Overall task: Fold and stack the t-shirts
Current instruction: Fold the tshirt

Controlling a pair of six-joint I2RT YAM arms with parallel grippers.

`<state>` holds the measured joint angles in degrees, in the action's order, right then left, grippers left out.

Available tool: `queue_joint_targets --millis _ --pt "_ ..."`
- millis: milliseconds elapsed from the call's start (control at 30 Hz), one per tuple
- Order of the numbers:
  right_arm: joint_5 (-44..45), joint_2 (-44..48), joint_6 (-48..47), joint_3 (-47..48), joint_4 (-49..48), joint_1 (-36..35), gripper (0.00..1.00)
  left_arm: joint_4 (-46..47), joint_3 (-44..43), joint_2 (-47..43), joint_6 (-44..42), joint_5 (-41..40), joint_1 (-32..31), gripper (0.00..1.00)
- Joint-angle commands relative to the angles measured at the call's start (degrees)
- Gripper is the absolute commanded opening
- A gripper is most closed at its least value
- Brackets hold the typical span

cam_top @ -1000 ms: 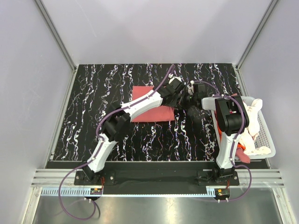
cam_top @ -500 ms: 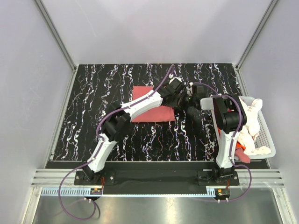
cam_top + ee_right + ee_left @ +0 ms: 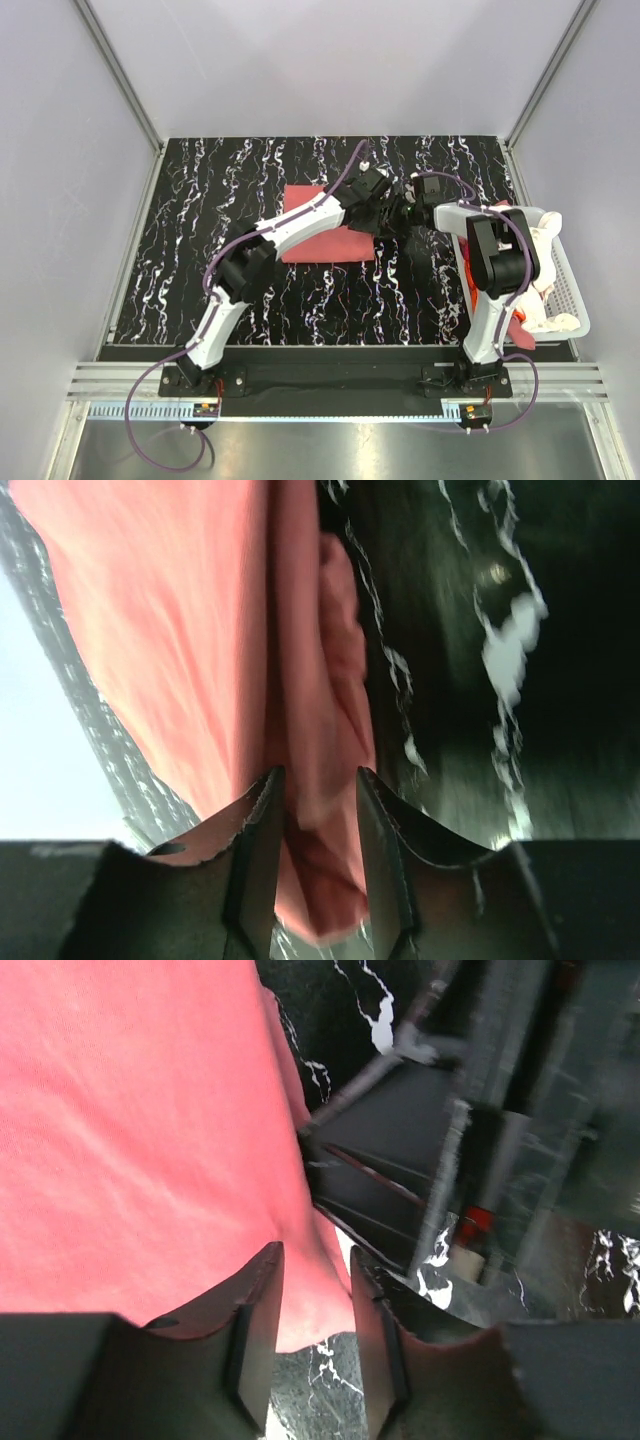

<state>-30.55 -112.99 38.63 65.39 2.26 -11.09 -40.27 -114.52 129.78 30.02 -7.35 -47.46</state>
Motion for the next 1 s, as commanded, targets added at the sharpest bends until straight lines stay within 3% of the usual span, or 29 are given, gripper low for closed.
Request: queue_joint_targets --millis 0,400,667,967 --pt "5.75 6.98 -4.87 2.38 11.34 -0.51 0.42 4.59 1.22 -7.85 1.35 3.75 1.58 0.40" --pt "1.81 9.02 -7.52 5.10 12.25 -0.60 0.39 6.96 12.82 -19.20 2.76 8.40 8.61 0.44" --pt "1.19 3.75 -9.19 10.37 11.98 -0.60 0.51 8.10 22.93 -26.32 2.15 9.20 14.14 0.44" --pt "1.63 0.06 -8.58 10.82 10.66 -2.26 0.53 8.63 27.59 -28.70 1.36 9.90 17.05 0.44"
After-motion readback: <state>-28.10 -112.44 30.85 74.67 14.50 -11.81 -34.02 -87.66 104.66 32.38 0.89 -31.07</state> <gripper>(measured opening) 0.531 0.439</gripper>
